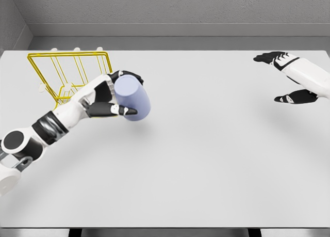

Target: Place the cup on the cup holder with both arms

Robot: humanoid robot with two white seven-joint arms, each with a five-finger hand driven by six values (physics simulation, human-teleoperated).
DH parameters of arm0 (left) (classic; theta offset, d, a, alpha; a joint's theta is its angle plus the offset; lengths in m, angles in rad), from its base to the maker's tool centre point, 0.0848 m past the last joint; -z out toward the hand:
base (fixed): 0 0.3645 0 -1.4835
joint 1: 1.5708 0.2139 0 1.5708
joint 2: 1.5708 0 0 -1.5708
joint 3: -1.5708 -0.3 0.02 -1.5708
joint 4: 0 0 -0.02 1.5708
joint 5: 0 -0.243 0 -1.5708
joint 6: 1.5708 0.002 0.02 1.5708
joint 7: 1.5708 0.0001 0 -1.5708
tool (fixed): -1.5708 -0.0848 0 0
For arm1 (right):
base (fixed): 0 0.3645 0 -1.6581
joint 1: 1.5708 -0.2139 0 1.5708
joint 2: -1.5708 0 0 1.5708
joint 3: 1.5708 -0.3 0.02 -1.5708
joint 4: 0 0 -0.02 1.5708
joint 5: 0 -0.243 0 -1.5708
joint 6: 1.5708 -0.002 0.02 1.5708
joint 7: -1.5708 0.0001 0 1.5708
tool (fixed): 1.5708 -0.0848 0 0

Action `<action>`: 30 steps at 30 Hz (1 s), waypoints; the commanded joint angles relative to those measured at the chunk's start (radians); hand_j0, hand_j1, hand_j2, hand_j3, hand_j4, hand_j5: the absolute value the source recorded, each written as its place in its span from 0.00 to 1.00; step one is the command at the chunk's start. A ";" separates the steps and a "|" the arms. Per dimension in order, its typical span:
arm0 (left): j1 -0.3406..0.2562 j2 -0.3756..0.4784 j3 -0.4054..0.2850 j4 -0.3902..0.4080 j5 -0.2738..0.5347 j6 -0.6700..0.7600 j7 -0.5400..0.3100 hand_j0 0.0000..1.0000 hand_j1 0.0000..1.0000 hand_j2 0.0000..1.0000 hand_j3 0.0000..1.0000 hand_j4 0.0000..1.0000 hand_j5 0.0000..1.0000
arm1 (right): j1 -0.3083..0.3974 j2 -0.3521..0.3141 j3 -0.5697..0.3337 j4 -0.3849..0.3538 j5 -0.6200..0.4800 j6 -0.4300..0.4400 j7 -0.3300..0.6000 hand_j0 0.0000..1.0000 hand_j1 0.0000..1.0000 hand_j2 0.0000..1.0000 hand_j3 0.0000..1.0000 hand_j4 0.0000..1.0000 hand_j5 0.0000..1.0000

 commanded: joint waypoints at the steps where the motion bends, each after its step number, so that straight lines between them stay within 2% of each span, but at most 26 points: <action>1: -0.002 0.006 0.004 -0.004 0.005 -0.004 0.000 0.62 0.62 0.62 0.62 0.62 0.62 | 0.000 -0.001 -0.001 -0.002 -0.007 0.002 0.000 1.00 1.00 1.00 1.00 1.00 1.00; 9: -0.023 0.031 0.012 -0.018 0.008 -0.019 0.002 0.62 0.62 0.62 0.62 0.62 0.62 | 0.000 -0.001 -0.001 -0.002 -0.007 0.002 0.000 1.00 1.00 1.00 1.00 1.00 1.00; 19: -0.023 0.092 0.060 -0.029 0.059 -0.031 0.002 0.63 0.63 0.63 0.63 0.63 0.63 | 0.000 -0.001 -0.001 0.000 -0.007 0.002 0.000 1.00 1.00 1.00 1.00 1.00 1.00; 30: -0.025 0.112 0.081 -0.015 0.075 -0.045 0.002 0.63 0.63 0.63 0.63 0.63 0.63 | 0.006 -0.007 -0.007 0.006 -0.007 0.002 0.001 1.00 1.00 1.00 1.00 1.00 1.00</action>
